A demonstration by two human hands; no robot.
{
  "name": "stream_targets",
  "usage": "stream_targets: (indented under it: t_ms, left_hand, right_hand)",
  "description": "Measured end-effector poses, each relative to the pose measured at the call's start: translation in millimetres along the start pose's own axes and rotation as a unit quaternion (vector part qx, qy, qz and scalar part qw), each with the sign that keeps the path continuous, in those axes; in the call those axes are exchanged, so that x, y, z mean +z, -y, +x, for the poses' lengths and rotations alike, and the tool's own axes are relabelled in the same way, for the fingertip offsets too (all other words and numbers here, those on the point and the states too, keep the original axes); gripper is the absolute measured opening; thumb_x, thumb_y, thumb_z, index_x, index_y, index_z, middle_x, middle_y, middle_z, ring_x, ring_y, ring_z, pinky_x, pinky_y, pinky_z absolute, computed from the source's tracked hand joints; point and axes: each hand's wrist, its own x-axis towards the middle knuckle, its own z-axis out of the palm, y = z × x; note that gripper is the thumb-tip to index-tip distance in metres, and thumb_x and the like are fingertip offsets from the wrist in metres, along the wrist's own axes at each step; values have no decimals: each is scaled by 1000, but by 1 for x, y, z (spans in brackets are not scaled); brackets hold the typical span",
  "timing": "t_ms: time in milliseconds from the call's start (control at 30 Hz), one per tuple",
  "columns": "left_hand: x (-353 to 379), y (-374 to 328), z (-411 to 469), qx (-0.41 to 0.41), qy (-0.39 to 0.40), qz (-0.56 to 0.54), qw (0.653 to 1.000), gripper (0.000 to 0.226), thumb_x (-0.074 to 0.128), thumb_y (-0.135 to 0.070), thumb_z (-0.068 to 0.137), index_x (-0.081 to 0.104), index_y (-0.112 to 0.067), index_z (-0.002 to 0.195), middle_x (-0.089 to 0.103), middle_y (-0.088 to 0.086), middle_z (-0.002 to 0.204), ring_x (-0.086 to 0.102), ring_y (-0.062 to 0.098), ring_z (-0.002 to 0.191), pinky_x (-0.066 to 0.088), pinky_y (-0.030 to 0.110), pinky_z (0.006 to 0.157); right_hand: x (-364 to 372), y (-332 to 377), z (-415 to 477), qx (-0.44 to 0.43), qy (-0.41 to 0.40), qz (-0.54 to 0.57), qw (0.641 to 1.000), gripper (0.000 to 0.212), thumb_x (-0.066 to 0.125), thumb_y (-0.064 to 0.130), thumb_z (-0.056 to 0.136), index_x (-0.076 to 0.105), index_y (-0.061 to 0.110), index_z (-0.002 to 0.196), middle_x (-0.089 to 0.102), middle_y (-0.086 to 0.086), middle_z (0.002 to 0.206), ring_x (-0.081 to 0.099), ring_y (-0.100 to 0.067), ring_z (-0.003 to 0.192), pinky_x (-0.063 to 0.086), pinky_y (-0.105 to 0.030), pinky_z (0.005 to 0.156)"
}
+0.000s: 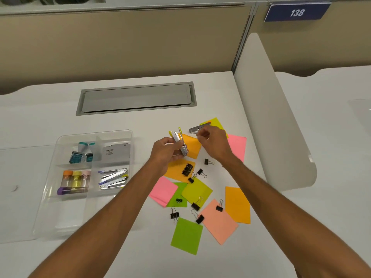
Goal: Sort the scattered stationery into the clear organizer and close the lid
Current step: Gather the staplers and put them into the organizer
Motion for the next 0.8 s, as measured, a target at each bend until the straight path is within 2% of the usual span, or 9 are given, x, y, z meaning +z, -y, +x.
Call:
stream_targets:
  t_ms: [100, 233, 333, 467, 567, 667, 733, 800]
  left_hand:
    - [-11, -3, 0, 4, 15, 4, 1000, 24, 67, -12, 89, 61, -1, 109, 72, 19, 99, 73, 29, 84, 61, 37, 73]
    - [-27, -5, -1, 9, 23, 6, 1000, 25, 64, -15, 92, 61, -2, 113, 70, 19, 93, 69, 31, 79, 60, 38, 71]
    - [-38, -6, -1, 12, 26, 12, 1000, 24, 62, -15, 94, 62, -3, 115, 70, 18, 93, 67, 29, 76, 60, 37, 72]
    - [-52, -10, -6, 17, 37, 12, 999, 22, 61, -16, 94, 63, -4, 114, 70, 17, 92, 67, 28, 77, 60, 40, 78]
    - [-63, -14, -13, 25, 49, 0, 998, 18, 61, -15, 94, 64, -5, 110, 70, 17, 92, 66, 28, 78, 60, 41, 78]
    - [-76, -18, -22, 39, 52, -7, 998, 19, 65, -11, 91, 64, -6, 109, 70, 17, 92, 67, 26, 77, 59, 39, 77]
    - [-87, -21, -29, 50, 48, -1, 998, 26, 69, -6, 86, 63, -4, 111, 69, 16, 91, 66, 27, 77, 59, 39, 80]
    - [-103, -26, -37, 63, 35, 19, 997, 32, 71, -1, 83, 63, -4, 114, 67, 17, 90, 66, 28, 77, 59, 38, 79]
  right_hand:
    - [1, -6, 23, -47, 20, -170, 984, 27, 59, 1, 86, 66, 8, 111, 67, -12, 107, 57, -28, 102, 48, -40, 83]
    - [9, -6, 48, -151, 90, -371, 912, 46, 61, 5, 84, 55, 14, 129, 61, -10, 122, 49, -31, 115, 39, -44, 91]
    - [14, -2, 53, -206, 101, -442, 867, 39, 57, 4, 85, 57, 14, 123, 65, -9, 112, 52, -30, 108, 35, -43, 87]
    - [14, 0, 51, -240, 79, -465, 849, 32, 51, -2, 84, 59, 8, 113, 65, -14, 99, 54, -34, 97, 35, -44, 83]
    - [12, 4, 45, -248, 48, -449, 857, 32, 49, -4, 85, 58, 6, 114, 63, -15, 96, 53, -35, 93, 36, -44, 79]
    - [11, 14, 35, -243, 14, -405, 881, 34, 48, 2, 91, 59, 9, 122, 64, -14, 102, 54, -35, 95, 39, -43, 78]
    - [13, 26, 27, -219, -7, -332, 918, 31, 53, 8, 93, 61, 11, 123, 64, -14, 104, 56, -34, 96, 44, -43, 78]
    - [16, 41, 16, -173, -38, -213, 961, 28, 62, 14, 90, 63, 13, 118, 64, -12, 102, 59, -30, 93, 49, -42, 78]
